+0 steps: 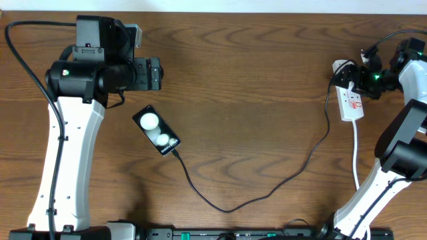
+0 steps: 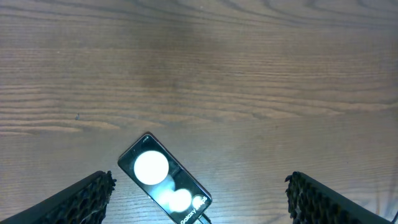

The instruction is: Plug charger to phone and switch on socket

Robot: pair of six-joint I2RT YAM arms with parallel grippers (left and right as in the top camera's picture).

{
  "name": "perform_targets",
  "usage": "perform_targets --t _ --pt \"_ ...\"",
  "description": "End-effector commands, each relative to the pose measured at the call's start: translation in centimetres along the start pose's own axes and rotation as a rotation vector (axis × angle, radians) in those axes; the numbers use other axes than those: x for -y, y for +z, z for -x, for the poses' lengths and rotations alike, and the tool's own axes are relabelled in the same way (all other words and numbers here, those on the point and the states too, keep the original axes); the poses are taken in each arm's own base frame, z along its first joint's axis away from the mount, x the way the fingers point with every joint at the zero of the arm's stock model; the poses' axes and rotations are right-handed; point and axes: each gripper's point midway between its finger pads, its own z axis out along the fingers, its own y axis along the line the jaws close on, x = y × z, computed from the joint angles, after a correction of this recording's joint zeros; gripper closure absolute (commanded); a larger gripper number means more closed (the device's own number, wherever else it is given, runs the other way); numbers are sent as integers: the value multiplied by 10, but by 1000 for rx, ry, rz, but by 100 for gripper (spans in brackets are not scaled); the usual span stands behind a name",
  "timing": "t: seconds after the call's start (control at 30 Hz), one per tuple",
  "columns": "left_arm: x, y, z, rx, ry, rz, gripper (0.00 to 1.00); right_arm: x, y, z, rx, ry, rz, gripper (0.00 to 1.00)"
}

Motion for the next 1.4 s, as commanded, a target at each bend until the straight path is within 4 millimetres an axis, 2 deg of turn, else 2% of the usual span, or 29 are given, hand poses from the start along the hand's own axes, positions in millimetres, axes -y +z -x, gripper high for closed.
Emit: perform_targets --t 0.0,0.1,0.27,0.47,0.63,0.97,1.2,1.37 --pt "-2 -4 4 14 14 11 9 1 28 -13 -68 -6 0 1" --pt "-2 -4 4 14 14 11 9 9 19 -11 -79 -3 -58 1" --pt "-2 -4 4 14 14 11 9 7 -1 6 -48 -14 -76 1" --pt "-2 -4 4 14 14 11 9 18 -13 18 -28 -36 -169 1" --pt "-2 -4 4 14 14 11 9 16 -12 19 -22 -38 -159 1" --pt "-2 -4 4 14 14 11 9 -6 -2 20 -16 -54 -67 1" --pt "-2 -4 4 14 14 11 9 -8 20 8 -75 -34 -52 1" --pt "-2 -4 4 14 14 11 9 -8 22 2 -98 -21 -48 1"
